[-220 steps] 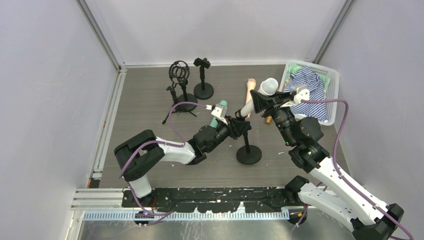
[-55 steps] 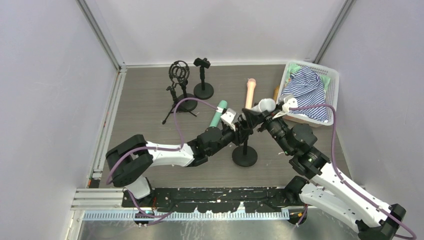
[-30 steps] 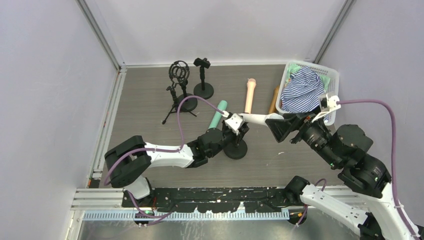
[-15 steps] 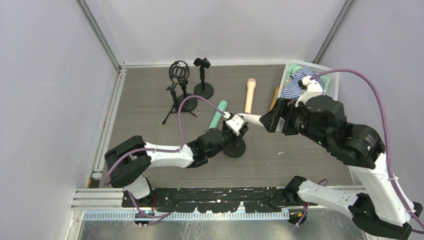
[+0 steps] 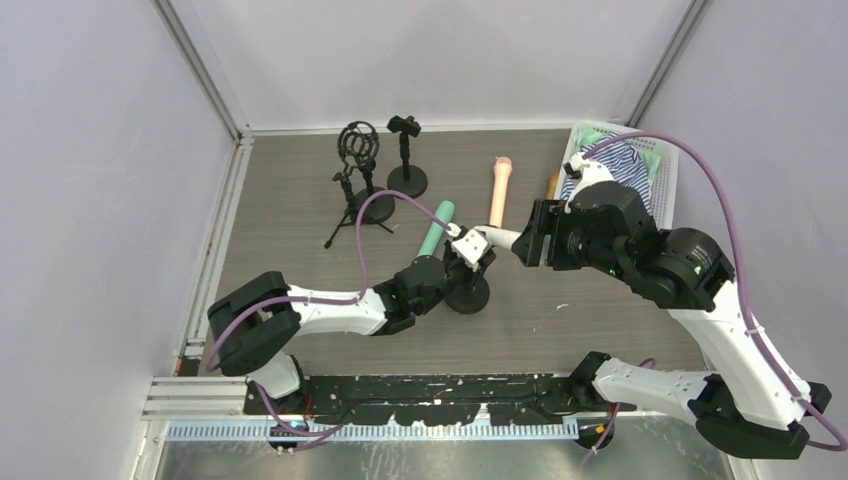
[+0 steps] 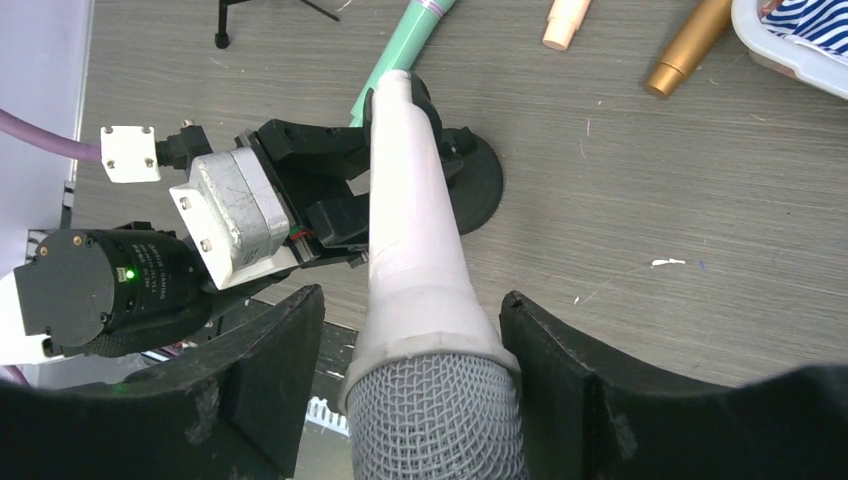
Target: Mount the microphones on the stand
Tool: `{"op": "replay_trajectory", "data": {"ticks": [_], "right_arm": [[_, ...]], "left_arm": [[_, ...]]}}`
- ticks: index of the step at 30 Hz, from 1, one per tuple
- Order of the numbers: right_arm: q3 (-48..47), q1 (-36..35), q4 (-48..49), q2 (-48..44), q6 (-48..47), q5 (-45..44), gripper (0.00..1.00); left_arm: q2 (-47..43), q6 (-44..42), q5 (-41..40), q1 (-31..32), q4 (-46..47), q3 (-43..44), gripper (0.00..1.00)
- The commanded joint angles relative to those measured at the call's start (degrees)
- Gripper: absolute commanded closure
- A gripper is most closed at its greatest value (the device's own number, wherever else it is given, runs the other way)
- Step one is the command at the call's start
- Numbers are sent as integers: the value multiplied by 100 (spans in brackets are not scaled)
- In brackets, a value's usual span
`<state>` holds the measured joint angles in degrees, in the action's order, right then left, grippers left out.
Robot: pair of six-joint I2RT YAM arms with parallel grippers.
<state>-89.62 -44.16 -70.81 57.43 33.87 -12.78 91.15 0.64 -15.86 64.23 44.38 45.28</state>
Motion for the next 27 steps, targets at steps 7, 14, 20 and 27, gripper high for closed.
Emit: {"op": "replay_trajectory", "data": {"ticks": [7, 14, 20, 27], "right_arm": [[124, -26, 169, 240, -236, 249, 66], [219, 35, 149, 517, -267, 206, 99], [401, 192, 290, 845, -382, 461, 99], [489, 568, 548, 1225, -593, 854, 99]], "left_arm": [[-388, -183, 210, -3, 406, 34, 100], [-361, -144, 495, 78, 422, 43, 100], [-360, -301, 677, 229, 451, 42, 100], [-313, -464, 737, 411, 449, 60, 100]]}}
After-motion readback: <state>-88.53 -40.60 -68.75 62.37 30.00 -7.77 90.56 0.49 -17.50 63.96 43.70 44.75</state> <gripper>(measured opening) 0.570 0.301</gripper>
